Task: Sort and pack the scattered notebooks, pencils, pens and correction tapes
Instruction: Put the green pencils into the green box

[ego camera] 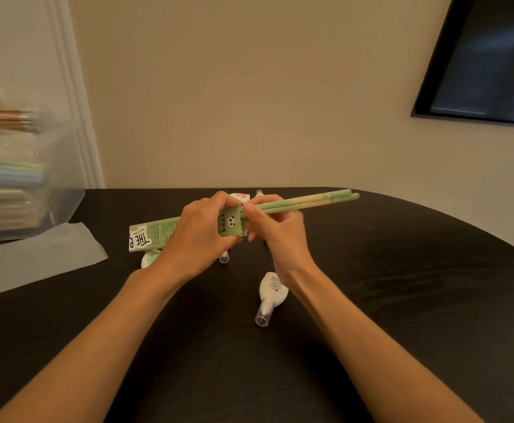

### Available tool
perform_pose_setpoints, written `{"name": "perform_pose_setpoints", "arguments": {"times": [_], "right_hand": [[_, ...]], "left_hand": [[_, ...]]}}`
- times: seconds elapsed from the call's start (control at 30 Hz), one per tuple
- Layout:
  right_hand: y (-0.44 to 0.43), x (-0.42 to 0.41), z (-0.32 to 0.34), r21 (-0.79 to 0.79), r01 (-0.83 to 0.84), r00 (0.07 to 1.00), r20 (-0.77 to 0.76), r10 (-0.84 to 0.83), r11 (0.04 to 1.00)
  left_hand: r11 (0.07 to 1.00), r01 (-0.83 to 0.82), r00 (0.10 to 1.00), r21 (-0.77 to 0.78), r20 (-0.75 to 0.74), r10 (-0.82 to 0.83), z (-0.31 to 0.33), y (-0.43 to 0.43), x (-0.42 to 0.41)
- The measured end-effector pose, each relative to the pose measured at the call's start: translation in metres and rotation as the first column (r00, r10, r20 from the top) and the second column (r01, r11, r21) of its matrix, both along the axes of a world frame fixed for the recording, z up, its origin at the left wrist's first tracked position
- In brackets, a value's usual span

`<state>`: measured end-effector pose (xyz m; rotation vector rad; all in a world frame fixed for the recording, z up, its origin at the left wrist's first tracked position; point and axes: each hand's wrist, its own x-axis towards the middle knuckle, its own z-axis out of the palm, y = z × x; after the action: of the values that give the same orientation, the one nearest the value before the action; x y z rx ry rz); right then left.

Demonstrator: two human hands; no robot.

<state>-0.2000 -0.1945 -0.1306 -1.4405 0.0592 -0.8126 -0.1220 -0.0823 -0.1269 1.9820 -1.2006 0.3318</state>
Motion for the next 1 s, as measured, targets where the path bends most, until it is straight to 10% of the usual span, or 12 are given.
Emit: {"name": "perform_pose_setpoints", "arguments": {"times": [0.33, 0.5, 0.7, 0.87, 1.0], "right_hand": [[-0.007, 0.002, 0.005, 0.118, 0.237, 0.971, -0.017, -0.237, 0.964], [0.002, 0.009, -0.001, -0.161, -0.05, 0.968, -0.25, 0.008, 0.986], [0.001, 0.005, 0.006, 0.072, 0.122, 0.992, 0.029, -0.125, 0.99], [0.001, 0.009, 0.0, -0.1, 0.058, 0.986, -0.151, -0.073, 0.993], [0.004, 0.009, 0.003, 0.06, -0.105, 0.969, -0.218, 0.116, 0.993]], "left_hand": [[0.999, -0.044, 0.998, 0.013, -0.052, 0.044, 0.0, -0.003, -0.001], [1.0, -0.004, 1.0, -0.004, -0.002, 0.004, 0.001, -0.007, -0.006], [0.996, -0.09, 0.996, -0.027, 0.027, 0.091, 0.002, -0.006, 0.0], [0.997, -0.078, 0.992, -0.022, 0.094, 0.079, -0.001, -0.009, -0.003], [0.999, -0.049, 0.995, -0.014, 0.084, 0.05, -0.003, -0.008, -0.002]]}}
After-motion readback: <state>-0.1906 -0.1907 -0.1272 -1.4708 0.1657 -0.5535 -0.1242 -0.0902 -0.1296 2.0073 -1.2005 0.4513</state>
